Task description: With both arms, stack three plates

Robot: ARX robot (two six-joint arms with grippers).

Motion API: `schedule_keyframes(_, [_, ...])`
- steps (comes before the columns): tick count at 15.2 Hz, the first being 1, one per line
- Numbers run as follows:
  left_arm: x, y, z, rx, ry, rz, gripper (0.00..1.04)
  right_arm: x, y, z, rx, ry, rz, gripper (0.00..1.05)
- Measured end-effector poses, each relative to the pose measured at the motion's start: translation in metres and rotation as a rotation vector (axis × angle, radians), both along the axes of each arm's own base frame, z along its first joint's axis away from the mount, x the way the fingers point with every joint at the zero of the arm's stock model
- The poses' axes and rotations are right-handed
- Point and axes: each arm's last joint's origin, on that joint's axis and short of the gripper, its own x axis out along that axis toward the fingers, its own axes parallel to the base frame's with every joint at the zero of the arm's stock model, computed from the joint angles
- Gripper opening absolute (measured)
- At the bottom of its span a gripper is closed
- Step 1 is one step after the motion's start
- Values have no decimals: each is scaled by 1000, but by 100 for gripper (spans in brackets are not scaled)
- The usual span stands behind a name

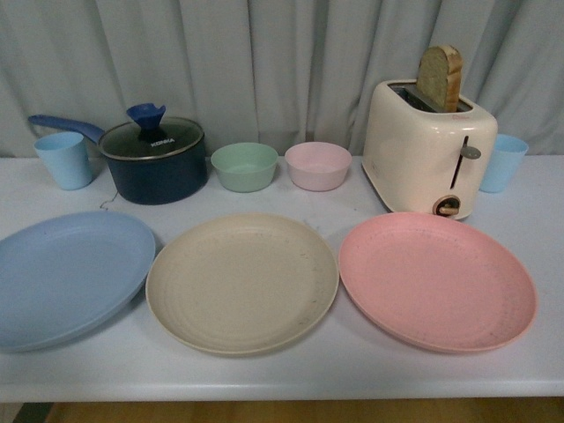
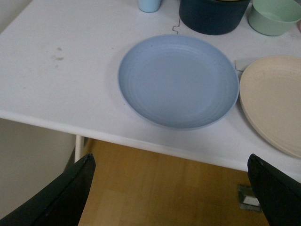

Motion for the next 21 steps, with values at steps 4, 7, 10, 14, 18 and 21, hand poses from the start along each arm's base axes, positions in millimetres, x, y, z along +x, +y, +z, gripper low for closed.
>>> schedule_keyframes(4, [51,10,4,40,108,-77,98,0,0,0,0,0,0,98])
schedule_keyframes(7, [105,27,5,55,160,-140,98,0,0,0,0,0,0,98])
schedule_keyframes(10, [154,57,-11,17,248,-148,98,0,0,0,0,0,0,98])
schedule_keyframes(14, [200,85,-33,24,309,-172,98,0,0,0,0,0,0,98])
schedule_keyframes(18, [238,122,-70,35,369,-212,98,0,0,0,0,0,0,98])
schedule_keyframes(21, [243,139,-87,33,389,-203,98,0,0,0,0,0,0,98])
